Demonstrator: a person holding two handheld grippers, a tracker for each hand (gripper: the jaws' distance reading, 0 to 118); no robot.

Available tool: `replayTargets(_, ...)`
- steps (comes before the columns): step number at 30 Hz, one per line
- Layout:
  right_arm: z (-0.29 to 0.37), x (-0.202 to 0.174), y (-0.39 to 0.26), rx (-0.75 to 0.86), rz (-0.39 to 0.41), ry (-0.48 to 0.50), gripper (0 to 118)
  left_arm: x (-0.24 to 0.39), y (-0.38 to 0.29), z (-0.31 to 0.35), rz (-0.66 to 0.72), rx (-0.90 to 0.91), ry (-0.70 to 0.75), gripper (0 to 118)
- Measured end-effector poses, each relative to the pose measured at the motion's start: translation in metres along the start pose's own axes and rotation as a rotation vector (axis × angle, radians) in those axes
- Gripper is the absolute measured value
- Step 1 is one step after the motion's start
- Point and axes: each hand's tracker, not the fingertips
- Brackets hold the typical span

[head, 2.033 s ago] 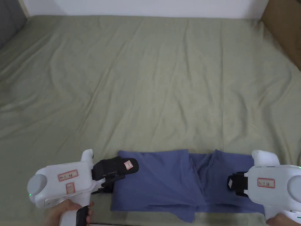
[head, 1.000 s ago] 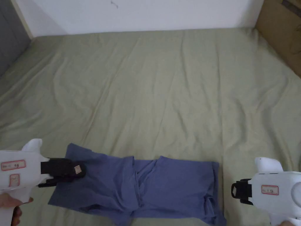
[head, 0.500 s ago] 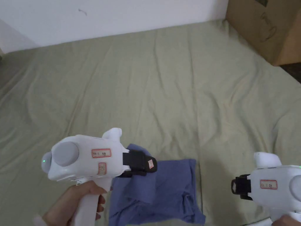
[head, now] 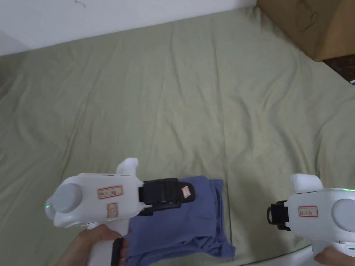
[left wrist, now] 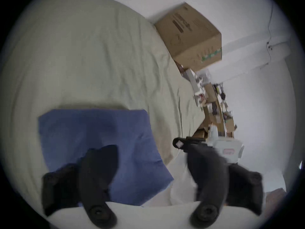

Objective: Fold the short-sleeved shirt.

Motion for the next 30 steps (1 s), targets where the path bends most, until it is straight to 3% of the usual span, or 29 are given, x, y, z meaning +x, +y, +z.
replayTargets(2, -0.001, -0.002, 0.001, 0.000, 0.000, 0.009, 0, -0.012, -0.001, 0.010, 0.021, 0.058, 0.053, 23)
replayTargets(3, -0.002, -0.003, 0.001, 0.000, 0.000, 0.011, 0, -0.014, -0.003, 0.010, 0.006, 0.061, 0.102, 5)
replayTargets(5, -0.001, -0.004, 0.000, 0.001, 0.004, 0.016, 0, -0.023, -0.010, 0.004, -0.014, 0.009, 0.156, 5)
replayTargets(10, 0.000, -0.005, -0.001, 0.001, 0.003, 0.014, 0, -0.021, -0.039, -0.033, 0.019, -0.096, -0.015, 5)
replayTargets(16, 0.003, 0.000, -0.005, 0.003, -0.004, 0.009, 0, 0.000, -0.062, -0.089, -0.041, -0.202, 0.016, 4)
replayTargets(21, 0.006, -0.001, -0.006, 0.002, -0.008, 0.004, 0, 0.012, -0.065, -0.094, -0.031, -0.187, 0.003, 4)
replayTargets(30, 0.010, -0.020, -0.008, 0.004, 0.025, 0.016, 0, 0.030, -0.090, -0.092, -0.130, -0.273, -0.036, 4)
